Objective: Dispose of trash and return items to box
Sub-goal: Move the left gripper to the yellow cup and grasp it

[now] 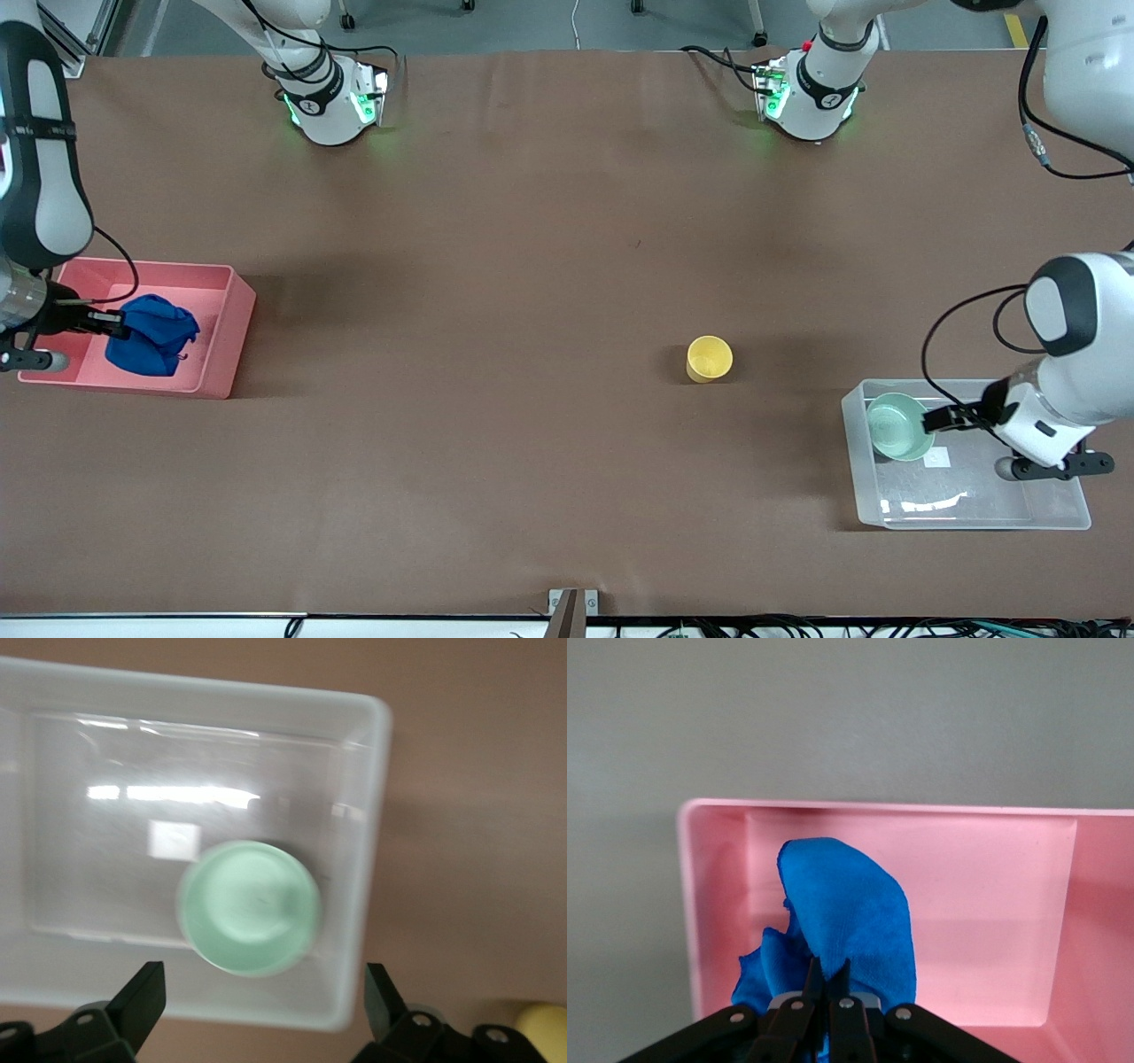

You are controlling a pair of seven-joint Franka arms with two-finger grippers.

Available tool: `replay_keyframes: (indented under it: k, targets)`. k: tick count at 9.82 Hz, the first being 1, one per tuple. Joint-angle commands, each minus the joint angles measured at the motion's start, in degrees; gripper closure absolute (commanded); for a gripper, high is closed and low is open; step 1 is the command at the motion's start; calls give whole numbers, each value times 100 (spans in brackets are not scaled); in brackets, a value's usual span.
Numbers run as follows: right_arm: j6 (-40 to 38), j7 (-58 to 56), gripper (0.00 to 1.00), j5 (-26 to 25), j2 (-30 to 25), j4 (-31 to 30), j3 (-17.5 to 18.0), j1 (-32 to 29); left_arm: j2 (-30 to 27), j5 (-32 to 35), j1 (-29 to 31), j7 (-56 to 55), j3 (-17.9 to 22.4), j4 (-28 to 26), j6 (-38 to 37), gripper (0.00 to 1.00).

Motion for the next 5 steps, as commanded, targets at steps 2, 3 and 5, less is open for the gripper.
replay_keyframes:
  k: [2,3,5]
  targets:
    - [380,-437,97,-59,329,-80,94,-446,51,64,-124,-1631,-830,-496,-182,13]
    - [494,-542,97,-59,426,-80,94,-499,77,56,-273,-2087,-910,-655,-42,16]
    - [600,-605,85,-59,523,-71,94,-535,77,99,-642,-2766,-911,-1128,431,16]
